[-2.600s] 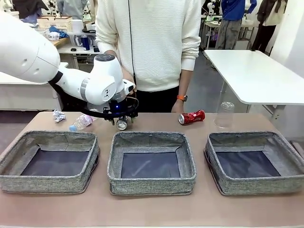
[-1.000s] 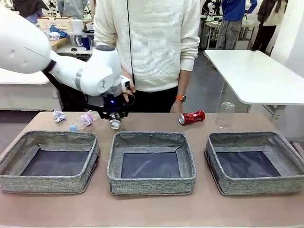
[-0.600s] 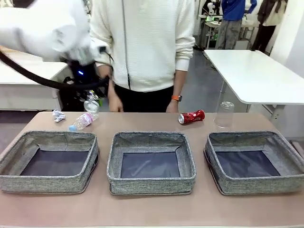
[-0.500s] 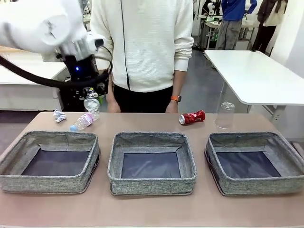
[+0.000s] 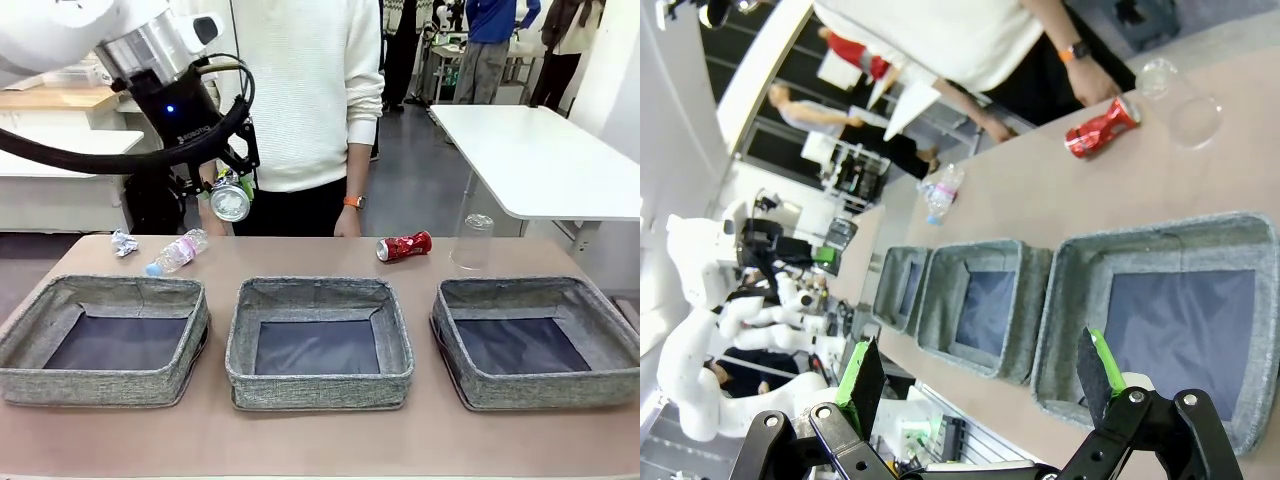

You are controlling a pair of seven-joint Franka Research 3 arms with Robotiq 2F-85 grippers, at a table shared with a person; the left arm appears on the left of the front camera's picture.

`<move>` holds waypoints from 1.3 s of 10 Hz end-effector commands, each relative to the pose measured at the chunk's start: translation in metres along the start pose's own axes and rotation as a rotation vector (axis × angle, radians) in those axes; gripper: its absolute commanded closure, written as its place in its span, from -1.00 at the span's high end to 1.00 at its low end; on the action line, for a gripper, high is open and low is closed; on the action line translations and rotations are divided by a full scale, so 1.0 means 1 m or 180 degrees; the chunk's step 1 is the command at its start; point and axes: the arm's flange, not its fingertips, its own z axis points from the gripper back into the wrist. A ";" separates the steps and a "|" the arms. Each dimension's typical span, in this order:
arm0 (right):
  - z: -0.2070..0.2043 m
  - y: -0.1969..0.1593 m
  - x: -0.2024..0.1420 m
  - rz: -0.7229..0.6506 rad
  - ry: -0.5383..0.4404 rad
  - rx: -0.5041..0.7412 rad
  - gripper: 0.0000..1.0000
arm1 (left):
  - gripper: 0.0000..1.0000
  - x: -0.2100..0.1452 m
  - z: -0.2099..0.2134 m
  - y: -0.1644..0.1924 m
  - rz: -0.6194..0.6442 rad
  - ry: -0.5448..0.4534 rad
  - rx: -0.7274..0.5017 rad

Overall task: Sort the waste into the appropriate baskets.
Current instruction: Pick up the waste item pointed out by the person.

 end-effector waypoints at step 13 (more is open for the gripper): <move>-0.001 0.001 0.003 0.0079 -0.0063 0.0064 1.00 | -0.18 0.015 0.123 -0.244 -0.1106 -0.0150 0.0822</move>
